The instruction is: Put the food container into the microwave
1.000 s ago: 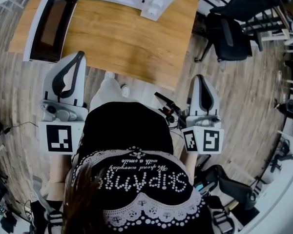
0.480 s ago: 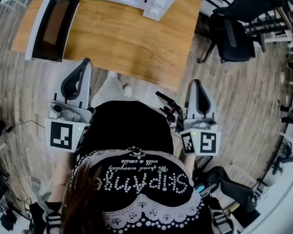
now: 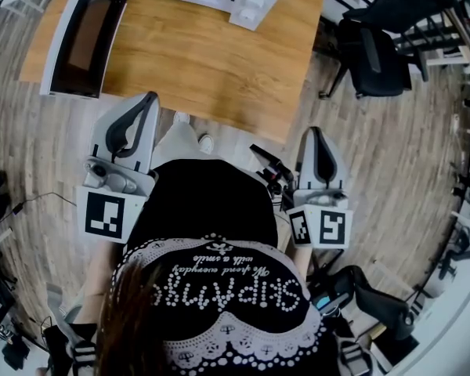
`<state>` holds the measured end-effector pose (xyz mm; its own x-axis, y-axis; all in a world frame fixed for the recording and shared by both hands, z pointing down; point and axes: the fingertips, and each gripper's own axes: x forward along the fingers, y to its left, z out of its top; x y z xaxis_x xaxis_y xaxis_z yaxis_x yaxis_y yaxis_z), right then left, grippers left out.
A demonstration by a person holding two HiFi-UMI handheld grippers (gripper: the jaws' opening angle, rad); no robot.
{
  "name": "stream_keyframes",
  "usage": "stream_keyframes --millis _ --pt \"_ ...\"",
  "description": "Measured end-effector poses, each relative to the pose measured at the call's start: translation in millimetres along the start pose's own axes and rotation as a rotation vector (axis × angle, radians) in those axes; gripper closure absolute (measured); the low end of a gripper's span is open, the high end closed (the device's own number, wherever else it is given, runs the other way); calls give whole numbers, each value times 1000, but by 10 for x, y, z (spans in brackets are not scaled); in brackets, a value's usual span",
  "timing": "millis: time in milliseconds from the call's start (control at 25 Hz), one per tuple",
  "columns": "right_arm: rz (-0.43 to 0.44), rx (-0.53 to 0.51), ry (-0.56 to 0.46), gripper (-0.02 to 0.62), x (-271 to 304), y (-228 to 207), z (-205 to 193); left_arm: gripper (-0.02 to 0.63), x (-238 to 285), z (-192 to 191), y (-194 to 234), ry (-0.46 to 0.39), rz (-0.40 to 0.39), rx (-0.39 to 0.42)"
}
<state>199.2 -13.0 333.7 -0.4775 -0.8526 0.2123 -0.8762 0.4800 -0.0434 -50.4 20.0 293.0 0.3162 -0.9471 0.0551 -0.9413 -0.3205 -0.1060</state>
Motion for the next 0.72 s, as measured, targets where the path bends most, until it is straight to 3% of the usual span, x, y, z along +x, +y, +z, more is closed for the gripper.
stream_keyframes --millis 720 --pt "-1 -12 7 555 -3 48 -7 581 3 -106 -83 47 -58 56"
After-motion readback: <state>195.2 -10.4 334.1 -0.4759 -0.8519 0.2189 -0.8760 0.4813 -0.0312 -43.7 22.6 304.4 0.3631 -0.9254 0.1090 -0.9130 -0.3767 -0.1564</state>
